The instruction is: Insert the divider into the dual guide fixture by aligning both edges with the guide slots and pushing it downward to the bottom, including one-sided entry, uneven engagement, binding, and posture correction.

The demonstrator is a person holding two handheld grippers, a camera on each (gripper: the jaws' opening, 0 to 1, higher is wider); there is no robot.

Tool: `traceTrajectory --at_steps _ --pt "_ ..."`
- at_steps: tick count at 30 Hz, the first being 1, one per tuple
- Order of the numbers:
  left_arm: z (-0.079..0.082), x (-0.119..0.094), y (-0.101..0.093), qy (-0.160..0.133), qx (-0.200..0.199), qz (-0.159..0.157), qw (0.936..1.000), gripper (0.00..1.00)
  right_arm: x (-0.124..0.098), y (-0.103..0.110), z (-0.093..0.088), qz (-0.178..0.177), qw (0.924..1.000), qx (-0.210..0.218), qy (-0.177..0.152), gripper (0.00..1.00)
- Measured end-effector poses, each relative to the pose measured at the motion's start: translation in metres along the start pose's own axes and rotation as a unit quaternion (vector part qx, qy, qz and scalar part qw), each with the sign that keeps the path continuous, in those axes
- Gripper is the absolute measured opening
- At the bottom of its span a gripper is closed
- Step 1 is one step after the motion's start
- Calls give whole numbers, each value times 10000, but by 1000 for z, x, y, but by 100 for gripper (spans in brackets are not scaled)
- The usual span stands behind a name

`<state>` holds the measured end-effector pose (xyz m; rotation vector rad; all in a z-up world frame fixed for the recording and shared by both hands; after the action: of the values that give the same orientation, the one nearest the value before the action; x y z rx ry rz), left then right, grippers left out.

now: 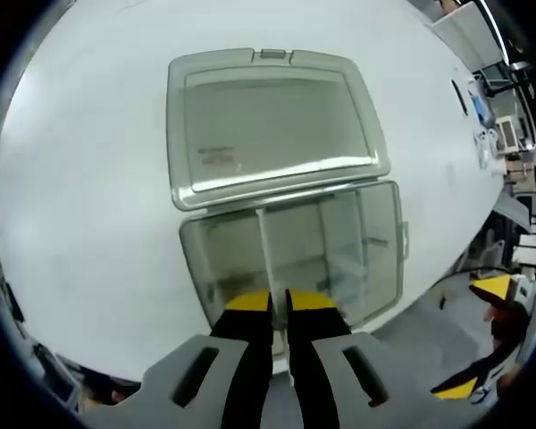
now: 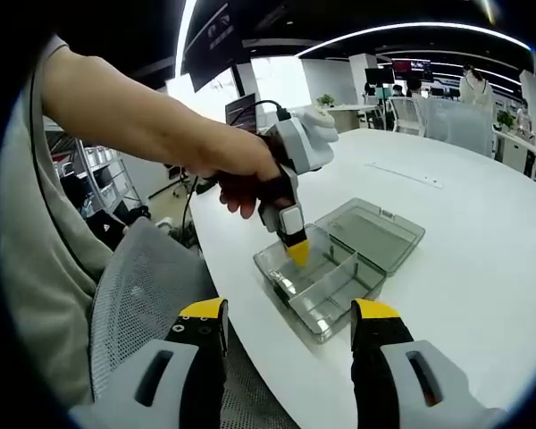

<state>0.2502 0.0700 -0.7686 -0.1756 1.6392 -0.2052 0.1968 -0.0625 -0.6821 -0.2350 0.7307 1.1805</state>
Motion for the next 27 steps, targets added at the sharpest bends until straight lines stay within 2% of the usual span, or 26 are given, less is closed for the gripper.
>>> traceTrajectory --at_steps 27 --pt "-1 1 1 -6 112 101 9999 2 1 1 -1 4 10000 33 1 52"
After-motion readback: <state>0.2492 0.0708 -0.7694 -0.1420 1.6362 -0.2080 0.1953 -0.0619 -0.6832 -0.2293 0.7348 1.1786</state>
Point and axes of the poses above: the point that each gripper's makers call its tool centre point, and the gripper's own axes: x roughly forward along the fingers, y roughly to its left, z roughly out of its top, the point moved 2 cm from there along -x, roughly backward along the fingers, and after that the axes turned 6 degrees about y, right-handed, at the moved point
